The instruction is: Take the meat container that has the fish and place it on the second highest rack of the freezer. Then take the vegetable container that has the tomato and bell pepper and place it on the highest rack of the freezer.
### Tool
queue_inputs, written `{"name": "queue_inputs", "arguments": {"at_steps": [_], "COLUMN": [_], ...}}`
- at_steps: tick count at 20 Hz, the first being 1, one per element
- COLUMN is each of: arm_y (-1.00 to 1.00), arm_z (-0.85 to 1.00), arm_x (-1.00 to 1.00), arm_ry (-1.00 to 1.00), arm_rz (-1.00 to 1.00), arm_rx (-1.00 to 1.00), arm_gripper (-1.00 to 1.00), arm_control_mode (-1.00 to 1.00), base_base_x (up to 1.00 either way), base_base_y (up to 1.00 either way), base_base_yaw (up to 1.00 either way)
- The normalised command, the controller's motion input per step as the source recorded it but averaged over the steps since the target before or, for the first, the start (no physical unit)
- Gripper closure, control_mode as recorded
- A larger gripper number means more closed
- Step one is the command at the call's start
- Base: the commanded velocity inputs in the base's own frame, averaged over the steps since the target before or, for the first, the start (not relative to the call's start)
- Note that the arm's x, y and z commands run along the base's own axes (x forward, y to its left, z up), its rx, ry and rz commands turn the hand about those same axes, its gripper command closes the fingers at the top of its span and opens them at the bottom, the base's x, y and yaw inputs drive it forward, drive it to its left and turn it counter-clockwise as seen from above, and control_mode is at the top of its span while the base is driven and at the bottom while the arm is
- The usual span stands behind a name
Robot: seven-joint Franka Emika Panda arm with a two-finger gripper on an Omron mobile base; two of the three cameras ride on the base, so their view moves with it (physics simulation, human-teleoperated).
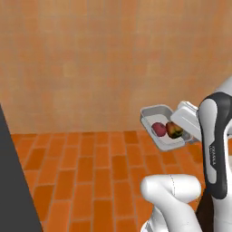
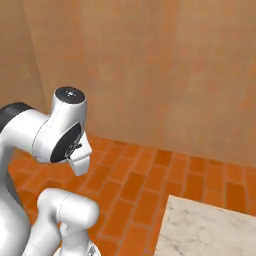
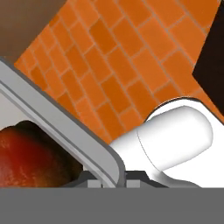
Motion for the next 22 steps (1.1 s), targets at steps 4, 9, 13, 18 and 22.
{"name": "queue_inputs", "arguments": {"at_steps": [4, 9, 13, 18, 22], "arm_y": [0.0, 0.0, 0.0, 0.0, 0.0], "arm_z": [0.0, 0.0, 0.0, 0.0, 0.0], "arm_x": [0.0, 0.0, 0.0, 0.0, 0.0], "arm_ry": [0.0, 0.0, 0.0, 0.0, 0.0], "arm_rz": [0.0, 0.0, 0.0, 0.0, 0.0], "arm_rx": [0.0, 0.0, 0.0, 0.0, 0.0], "arm_gripper": [1.0, 1.0, 1.0, 1.0, 1.0], "arm_control_mode": [1.0, 1.0, 1.0, 1.0, 1.0], "base_base_x": [0.16, 0.29, 0.62, 1.0, 0.95], "base_base_y": [-0.27, -0.43, -0.49, -0.14, -0.1], "base_base_yaw": [0.75, 0.75, 0.67, 0.42, 0.37]}}
